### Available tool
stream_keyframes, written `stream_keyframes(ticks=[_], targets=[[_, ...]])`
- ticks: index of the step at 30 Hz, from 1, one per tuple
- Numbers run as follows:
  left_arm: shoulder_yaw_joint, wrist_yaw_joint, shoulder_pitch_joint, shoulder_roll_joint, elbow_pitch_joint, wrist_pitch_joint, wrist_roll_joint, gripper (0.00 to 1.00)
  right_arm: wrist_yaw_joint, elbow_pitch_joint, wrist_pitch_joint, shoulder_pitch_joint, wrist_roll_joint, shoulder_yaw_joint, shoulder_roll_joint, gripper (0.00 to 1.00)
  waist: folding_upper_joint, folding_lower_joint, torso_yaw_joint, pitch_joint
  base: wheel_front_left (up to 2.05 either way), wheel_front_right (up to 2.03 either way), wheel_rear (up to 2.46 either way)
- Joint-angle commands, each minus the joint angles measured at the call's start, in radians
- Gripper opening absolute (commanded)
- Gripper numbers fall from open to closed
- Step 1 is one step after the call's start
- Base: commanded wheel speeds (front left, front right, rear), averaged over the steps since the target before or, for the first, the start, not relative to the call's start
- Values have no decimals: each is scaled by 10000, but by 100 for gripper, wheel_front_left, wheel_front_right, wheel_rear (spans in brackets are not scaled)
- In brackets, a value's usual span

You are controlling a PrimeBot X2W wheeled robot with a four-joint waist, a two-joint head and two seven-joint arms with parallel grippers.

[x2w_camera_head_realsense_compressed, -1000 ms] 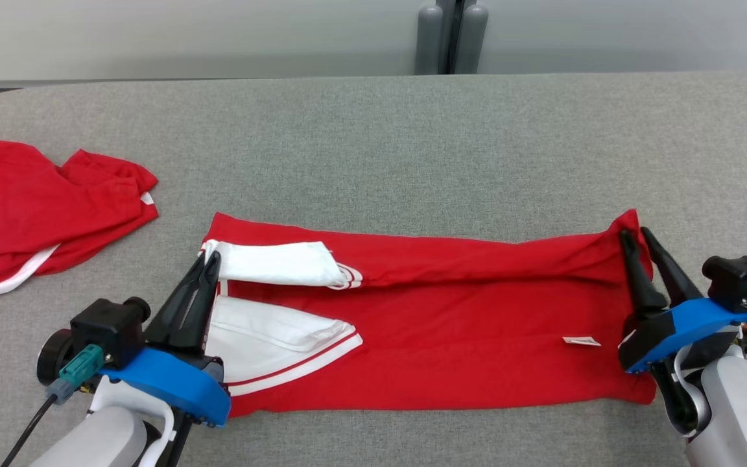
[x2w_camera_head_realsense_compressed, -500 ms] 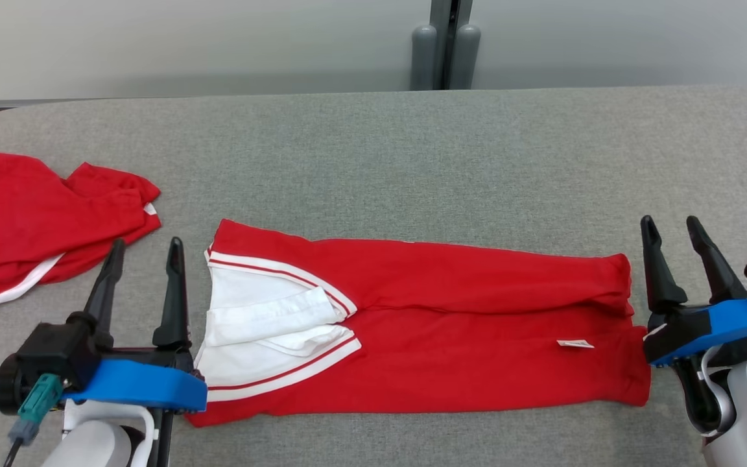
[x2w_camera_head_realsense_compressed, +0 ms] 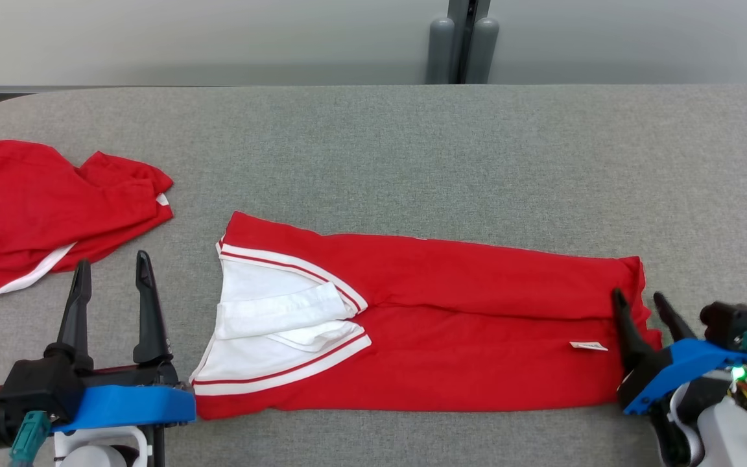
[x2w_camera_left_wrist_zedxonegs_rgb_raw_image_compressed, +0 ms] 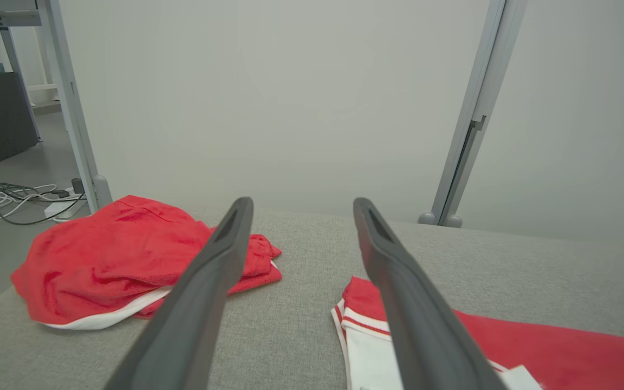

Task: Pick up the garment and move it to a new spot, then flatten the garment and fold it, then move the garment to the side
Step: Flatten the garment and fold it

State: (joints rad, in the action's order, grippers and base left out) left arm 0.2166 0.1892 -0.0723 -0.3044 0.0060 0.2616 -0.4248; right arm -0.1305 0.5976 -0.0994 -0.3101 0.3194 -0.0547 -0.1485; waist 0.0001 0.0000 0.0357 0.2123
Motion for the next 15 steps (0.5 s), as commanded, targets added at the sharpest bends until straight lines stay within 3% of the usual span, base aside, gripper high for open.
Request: stream_keyframes(ticks=[1,7,8,9,10,15], targets=[[-252,-180,94,193,87,46,214,100,-4,141,69,274,-85,-7,134,100,-1,0,5,9,0,0,0],[-735,-605,240,612,257,46,778,100,-4,288,194,745,-72,84,414,100,-1,0,6,-9,0,0,0],[-882,-759,227,775,324,46,991,100,-5,221,172,876,34,163,494,44,-1,0,3,-17,0,0,0],[-882,-759,227,775,324,46,991,100,-5,221,172,876,34,163,494,44,-1,0,3,-17,0,0,0],[-1034,-858,229,863,386,46,1194,100,-5,71,27,937,133,162,550,0,-1,0,-28,-28,0,0,0],[-1340,-1067,248,1097,490,46,1480,100,-4,-267,-51,903,253,132,535,0,-1,0,-124,-83,0,0,0]])
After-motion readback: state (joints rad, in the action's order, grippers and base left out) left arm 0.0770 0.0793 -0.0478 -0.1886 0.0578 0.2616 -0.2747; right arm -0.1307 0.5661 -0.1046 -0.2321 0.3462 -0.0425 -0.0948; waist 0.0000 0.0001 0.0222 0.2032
